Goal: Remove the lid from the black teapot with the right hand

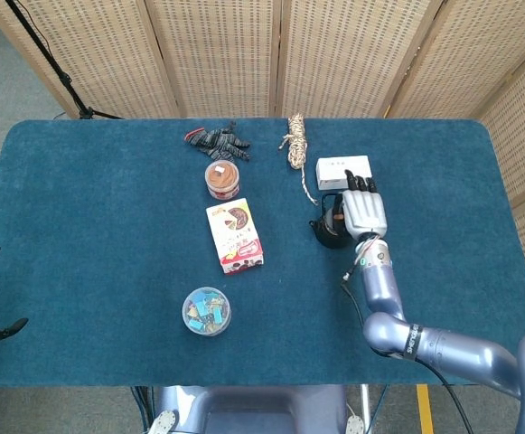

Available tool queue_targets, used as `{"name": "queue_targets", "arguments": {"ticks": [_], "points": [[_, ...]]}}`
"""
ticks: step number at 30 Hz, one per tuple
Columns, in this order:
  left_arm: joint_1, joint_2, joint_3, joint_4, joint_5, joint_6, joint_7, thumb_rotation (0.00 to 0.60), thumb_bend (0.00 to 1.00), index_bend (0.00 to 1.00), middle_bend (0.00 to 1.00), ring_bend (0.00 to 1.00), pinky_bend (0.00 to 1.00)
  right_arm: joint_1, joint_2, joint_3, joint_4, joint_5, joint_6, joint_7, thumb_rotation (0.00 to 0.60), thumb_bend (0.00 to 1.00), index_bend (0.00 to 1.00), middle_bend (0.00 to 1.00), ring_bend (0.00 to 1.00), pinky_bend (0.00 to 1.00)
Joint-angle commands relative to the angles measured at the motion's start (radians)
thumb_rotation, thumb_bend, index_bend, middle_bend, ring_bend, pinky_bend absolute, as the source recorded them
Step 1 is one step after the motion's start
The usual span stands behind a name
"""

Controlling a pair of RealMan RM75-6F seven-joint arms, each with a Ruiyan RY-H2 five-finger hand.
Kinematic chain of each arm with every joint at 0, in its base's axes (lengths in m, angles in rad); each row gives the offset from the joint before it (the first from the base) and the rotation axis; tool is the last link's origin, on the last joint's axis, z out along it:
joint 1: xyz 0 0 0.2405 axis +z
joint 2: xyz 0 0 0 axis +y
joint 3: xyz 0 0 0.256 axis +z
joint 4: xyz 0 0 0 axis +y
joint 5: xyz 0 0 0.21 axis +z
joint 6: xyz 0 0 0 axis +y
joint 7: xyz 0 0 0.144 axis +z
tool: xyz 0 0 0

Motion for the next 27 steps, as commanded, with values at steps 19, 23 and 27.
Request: {"name": "queue_targets", "arguments": {"ticks": [19,23,27], "points": [[0.011,-0.006,0.014,-0.004,0.031,0.02,0.02,0.6,0.06,0.0,0.0,0.0,0.0,-0.269,0.056,-0.257,-0.089,-0.51,0.139,0.215,0.6,0.48,0.59,0.0,0.0,0.0],[0.012,-0.009,0.014,-0.005,0.03,0.021,0.027,0.6,0.06,0.0,0.0,0.0,0.0,-0.29,0.006,-0.273,-0.026,-0.543,0.128,0.242,0.6,0.48,0.59,0.0,0.0,0.0],[0.011,-0.01,0.014,-0.006,0.028,0.019,0.031,0.6,0.06,0.0,0.0,0.0,0.0,-0.301,-0.03,-0.273,0.028,-0.561,0.115,0.258,0.6,0.48,0.59,0.0,0.0,0.0]]}}
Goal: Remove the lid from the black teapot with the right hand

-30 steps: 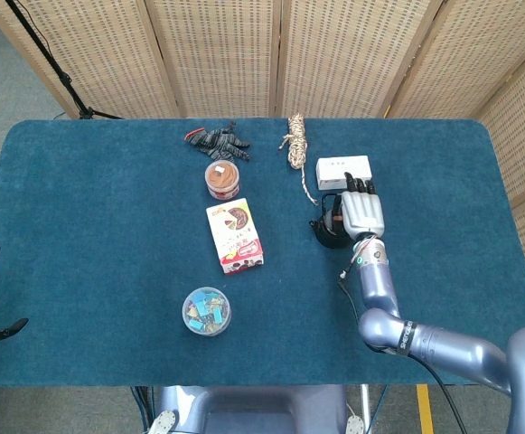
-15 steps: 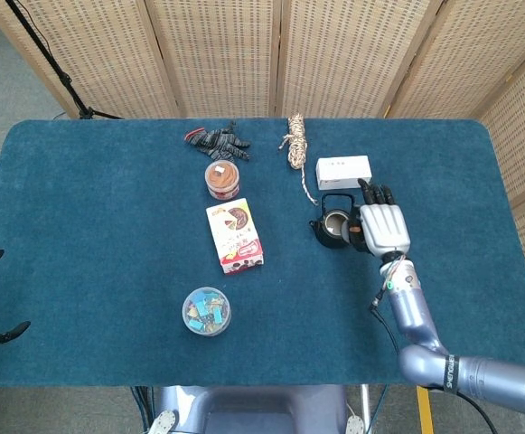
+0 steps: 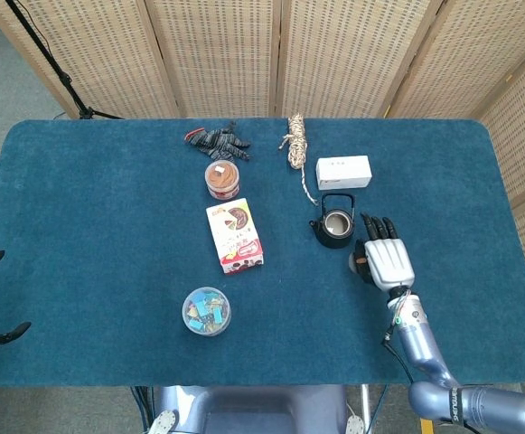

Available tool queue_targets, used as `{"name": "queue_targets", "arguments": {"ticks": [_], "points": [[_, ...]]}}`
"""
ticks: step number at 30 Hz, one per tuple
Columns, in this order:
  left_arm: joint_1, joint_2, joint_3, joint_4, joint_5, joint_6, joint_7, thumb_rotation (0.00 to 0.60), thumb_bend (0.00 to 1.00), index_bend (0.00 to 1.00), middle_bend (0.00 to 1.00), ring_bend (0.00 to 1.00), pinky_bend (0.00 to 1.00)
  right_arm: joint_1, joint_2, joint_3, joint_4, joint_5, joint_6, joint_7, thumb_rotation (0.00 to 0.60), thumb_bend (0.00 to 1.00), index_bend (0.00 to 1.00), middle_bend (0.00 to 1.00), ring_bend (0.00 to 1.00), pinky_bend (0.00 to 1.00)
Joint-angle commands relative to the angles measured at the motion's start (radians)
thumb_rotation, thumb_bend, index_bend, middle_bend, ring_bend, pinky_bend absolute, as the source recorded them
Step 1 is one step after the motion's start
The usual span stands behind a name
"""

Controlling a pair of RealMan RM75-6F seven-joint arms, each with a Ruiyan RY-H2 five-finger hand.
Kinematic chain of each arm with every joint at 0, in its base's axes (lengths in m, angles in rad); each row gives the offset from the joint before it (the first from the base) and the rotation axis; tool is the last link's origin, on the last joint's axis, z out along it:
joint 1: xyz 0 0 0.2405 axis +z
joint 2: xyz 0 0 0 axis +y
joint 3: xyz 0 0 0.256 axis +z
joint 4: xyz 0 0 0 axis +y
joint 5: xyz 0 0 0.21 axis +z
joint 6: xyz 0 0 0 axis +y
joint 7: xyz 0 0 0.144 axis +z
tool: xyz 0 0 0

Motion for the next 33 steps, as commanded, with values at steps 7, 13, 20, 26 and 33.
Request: {"name": "queue_targets", "arguments": {"ticks": [7,13,20,26,33], "points": [[-0.003,-0.002,-0.001,-0.003,-0.005,-0.006,0.008,0.6,0.06,0.0,0.0,0.0,0.0,-0.028,-0.062,0.005,0.108,-0.026,-0.033,0.018,0.6,0.48,0.51,0.0,0.0,0.0],[-0.005,-0.002,-0.001,-0.006,-0.007,-0.009,0.011,0.6,0.06,0.0,0.0,0.0,0.0,-0.047,-0.052,0.014,0.105,-0.044,-0.052,0.047,0.6,0.47,0.39,0.0,0.0,0.0],[-0.003,-0.002,0.001,-0.006,-0.006,-0.008,0.01,0.6,0.06,0.0,0.0,0.0,0.0,-0.082,-0.003,0.023,0.028,-0.116,0.0,0.086,0.6,0.46,0.35,0.0,0.0,0.0],[-0.001,-0.003,0.007,-0.004,0.005,-0.007,0.013,0.6,0.06,0.0,0.0,0.0,0.0,-0.169,0.123,-0.004,-0.056,-0.268,0.132,0.188,0.6,0.4,0.32,0.0,0.0,0.0],[0.005,-0.008,0.019,0.009,0.02,-0.003,0.025,0.6,0.02,0.0,0.0,0.0,0.0,-0.306,0.248,-0.057,-0.018,-0.395,0.284,0.356,0.6,0.0,0.01,0.0,0.0,0.0]]}}
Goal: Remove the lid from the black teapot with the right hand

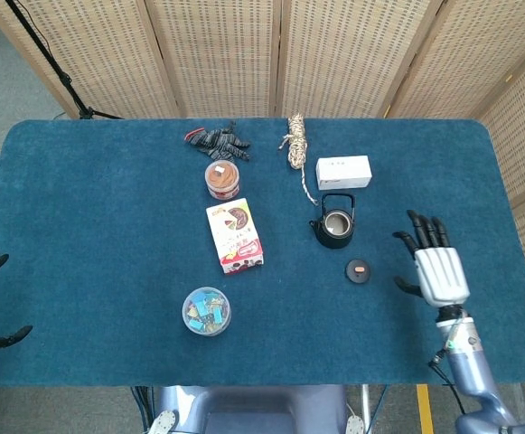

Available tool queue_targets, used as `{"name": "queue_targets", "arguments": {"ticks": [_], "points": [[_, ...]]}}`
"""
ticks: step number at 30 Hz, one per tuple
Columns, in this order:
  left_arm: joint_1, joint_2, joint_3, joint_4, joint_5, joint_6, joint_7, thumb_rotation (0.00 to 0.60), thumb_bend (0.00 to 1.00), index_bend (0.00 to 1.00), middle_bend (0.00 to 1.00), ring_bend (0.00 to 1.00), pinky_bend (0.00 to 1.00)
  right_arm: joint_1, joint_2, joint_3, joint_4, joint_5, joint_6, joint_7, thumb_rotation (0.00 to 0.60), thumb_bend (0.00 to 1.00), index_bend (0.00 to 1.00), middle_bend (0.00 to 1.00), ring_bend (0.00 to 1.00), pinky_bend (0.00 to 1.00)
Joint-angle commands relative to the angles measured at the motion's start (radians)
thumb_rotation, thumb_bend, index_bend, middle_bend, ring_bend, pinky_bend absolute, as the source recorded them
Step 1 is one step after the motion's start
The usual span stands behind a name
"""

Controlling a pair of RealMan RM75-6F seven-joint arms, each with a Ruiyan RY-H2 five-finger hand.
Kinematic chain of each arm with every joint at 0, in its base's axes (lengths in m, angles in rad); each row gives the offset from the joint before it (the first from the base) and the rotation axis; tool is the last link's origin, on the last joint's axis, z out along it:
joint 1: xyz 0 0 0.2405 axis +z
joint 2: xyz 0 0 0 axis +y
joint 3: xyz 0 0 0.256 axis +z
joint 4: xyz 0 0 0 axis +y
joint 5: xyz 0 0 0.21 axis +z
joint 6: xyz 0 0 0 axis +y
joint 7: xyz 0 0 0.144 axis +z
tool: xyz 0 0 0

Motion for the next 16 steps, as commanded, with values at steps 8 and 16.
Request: {"name": "queue_targets", "arguments": {"ticks": [8,16], "points": [[0.011,-0.032,0.021,0.038,0.044,0.014,0.009,0.6,0.01,0.0,0.0,0.0,0.0,-0.189,0.075,-0.077,0.131,-0.169,0.194,0.278,0.6,0.0,0.0,0.0,0.0,0.0],[0.01,-0.047,0.017,0.053,0.046,0.021,0.015,0.6,0.01,0.0,0.0,0.0,0.0,-0.247,0.087,-0.085,0.167,-0.22,0.253,0.354,0.6,0.0,0.0,0.0,0.0,0.0]]}}
